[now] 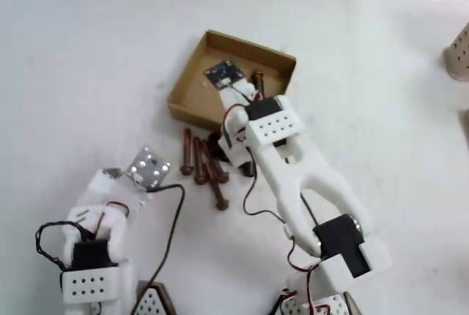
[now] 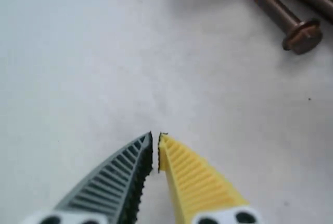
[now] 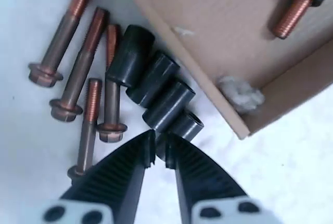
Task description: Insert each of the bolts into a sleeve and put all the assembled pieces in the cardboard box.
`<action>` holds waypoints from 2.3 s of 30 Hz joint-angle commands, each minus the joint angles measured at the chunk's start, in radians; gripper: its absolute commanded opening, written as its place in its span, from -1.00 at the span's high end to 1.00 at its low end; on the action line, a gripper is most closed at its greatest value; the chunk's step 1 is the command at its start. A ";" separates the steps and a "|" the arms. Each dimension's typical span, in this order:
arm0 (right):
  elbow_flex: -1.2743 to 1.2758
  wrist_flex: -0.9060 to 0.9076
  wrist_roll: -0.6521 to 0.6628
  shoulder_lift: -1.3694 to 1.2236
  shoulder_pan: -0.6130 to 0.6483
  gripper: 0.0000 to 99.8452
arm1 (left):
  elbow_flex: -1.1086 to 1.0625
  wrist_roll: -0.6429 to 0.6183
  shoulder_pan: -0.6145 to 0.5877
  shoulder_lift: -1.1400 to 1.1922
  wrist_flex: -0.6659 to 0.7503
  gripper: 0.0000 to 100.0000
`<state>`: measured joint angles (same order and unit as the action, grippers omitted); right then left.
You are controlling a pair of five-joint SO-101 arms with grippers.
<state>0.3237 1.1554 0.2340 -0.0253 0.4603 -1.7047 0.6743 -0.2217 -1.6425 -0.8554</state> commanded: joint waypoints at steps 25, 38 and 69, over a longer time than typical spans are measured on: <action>-0.026 -0.041 -0.293 -0.105 -0.076 0.83 | 0.006 0.060 0.018 -0.021 -0.031 0.88; -0.023 -0.088 -0.295 -0.185 -0.027 0.76 | 0.006 0.061 0.018 -0.021 -0.031 0.88; -0.068 -0.008 -0.293 -0.234 -0.050 0.97 | 0.006 0.061 0.016 -0.021 -0.031 0.89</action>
<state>0.2839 1.0971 -0.0483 -0.2892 0.4173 -1.7047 0.7265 -0.2202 -1.6502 -0.8815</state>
